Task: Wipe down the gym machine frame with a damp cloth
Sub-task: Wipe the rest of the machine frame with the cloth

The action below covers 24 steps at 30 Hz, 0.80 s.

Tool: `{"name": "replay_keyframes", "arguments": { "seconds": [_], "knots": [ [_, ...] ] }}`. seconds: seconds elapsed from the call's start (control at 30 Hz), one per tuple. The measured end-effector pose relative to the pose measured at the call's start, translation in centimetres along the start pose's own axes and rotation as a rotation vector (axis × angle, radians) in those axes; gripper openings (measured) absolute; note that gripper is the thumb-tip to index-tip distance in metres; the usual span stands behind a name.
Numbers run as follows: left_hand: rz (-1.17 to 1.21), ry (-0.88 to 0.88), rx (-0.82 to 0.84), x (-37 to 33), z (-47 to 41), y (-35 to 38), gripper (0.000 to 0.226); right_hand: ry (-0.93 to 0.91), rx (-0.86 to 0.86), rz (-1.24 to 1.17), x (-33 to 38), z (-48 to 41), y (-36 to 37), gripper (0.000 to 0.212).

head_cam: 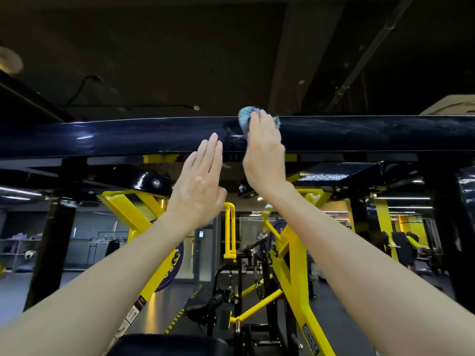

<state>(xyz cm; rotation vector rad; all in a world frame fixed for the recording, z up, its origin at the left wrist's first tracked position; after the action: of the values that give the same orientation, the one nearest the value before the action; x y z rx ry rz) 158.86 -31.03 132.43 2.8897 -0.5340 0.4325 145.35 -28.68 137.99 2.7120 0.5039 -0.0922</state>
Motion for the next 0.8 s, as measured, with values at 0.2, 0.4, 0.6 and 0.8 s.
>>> {"name": "replay_keyframes", "arguments": {
  "seconds": [0.2,0.4,0.6,0.8],
  "knots": [
    [-0.102,-0.052,0.008,5.9,1.0,-1.0,0.080,-0.066,0.075,-0.047,5.9,-0.3,3.7,0.057],
    [-0.045,-0.021,-0.017,7.2,1.2,-0.7,0.076,-0.095,0.121,-0.025,2.9,-0.5,1.3,0.052],
    [0.011,-0.016,-0.055,7.5,1.5,-0.1,0.077,0.079,-0.030,0.092,-0.4,-0.4,-0.2,0.037],
    [0.044,-0.023,-0.092,7.4,1.6,0.4,0.083,0.057,-0.065,0.098,5.4,0.2,4.0,0.039]
  ]
}}
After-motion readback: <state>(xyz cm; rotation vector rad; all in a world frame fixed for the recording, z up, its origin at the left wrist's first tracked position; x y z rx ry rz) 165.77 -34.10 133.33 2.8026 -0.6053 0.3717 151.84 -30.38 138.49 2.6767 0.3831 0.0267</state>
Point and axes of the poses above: each hand's wrist, its own z-axis away from the middle knuckle, its own y-axis out of the palm, x = y × z, the point moved 2 cm from there along -z, towards the middle knuckle, and after that the axes turned 12 degrees about -x, right-handed, at the moved point
